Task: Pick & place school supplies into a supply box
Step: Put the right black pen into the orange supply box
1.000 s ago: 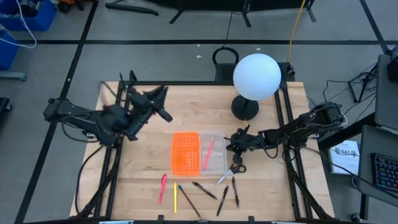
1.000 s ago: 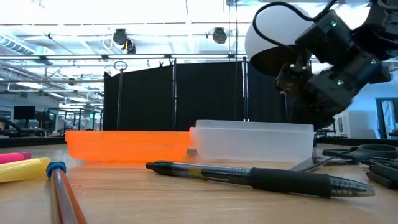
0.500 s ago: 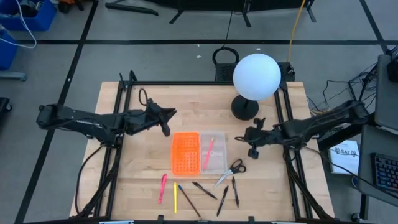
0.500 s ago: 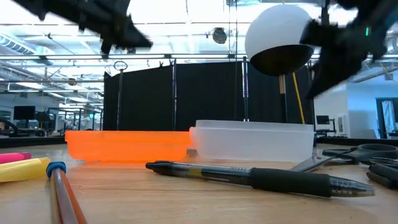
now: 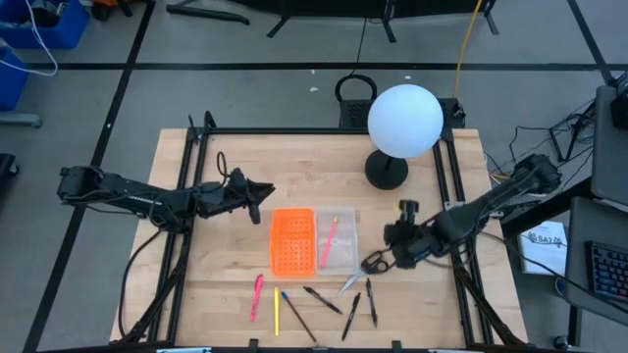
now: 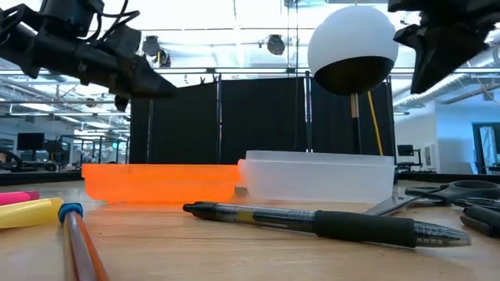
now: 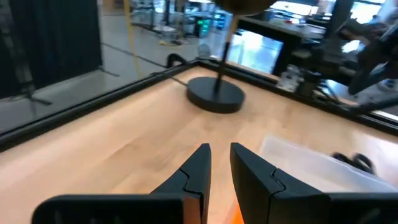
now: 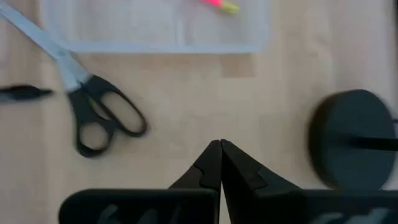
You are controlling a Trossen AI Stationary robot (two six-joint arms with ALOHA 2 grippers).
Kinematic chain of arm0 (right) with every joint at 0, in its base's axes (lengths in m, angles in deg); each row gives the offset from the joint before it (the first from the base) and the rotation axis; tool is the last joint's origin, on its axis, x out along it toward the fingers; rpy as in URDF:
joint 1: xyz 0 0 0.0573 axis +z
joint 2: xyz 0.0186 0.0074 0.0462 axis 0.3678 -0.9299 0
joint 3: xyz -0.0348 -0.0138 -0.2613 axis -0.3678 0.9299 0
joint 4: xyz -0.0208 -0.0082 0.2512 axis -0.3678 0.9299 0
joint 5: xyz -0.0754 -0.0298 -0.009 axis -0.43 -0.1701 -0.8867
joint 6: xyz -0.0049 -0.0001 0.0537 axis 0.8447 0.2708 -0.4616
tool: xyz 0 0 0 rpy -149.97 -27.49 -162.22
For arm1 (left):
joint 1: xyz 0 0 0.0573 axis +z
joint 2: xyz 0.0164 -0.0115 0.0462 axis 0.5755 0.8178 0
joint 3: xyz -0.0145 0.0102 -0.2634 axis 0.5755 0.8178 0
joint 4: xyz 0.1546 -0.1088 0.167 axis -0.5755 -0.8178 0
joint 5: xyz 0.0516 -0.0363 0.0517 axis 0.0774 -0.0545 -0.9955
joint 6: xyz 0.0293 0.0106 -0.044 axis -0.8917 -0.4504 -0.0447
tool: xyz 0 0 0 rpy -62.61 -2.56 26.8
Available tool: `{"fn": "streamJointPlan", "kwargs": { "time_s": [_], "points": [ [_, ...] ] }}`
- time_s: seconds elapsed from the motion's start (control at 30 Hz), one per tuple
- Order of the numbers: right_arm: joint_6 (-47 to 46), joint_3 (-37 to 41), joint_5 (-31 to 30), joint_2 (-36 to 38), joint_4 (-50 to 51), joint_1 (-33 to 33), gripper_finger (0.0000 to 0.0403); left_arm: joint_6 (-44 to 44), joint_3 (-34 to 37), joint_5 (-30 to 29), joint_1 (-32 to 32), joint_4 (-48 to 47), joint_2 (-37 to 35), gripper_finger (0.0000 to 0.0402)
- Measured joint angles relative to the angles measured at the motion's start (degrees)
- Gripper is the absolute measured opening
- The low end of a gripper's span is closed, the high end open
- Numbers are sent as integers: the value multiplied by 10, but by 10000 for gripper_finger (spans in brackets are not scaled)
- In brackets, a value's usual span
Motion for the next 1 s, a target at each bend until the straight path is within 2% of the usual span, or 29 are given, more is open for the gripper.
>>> {"fn": "streamJointPlan", "kwargs": {
  "time_s": [0.07, 0.23, 0.33, 0.57, 0.67, 0.83, 0.93, 1.0],
  "points": [
    [-37, -17, 5, -33, 0, 11, 0, -9, 0, 15, 0, 10, 0, 67],
    [-114, -102, 90, -130, 7, 44, 0, -29, 0, 20, 0, 37, 0, 67],
    [-164, -173, 119, -200, 30, 72, 0, -51, 0, 19, 0, 63, 0, 67],
    [-358, -403, 123, -363, 153, 127, 0, -73, -1, 15, 1, 101, 0, 67],
    [-465, -470, 86, -402, 176, 145, 0, -94, -1, 15, 1, 102, 0, 67],
    [-586, -480, 61, -426, 150, 151, 0, -123, -11, 28, 1, 104, -7, 67],
    [-635, -462, 63, -431, 111, 151, 2, -142, -14, 40, 1, 100, -11, 67],
    [-660, -444, 87, -430, 91, 150, 13, -147, -14, 40, 1, 93, -16, 67]
  ]
}}
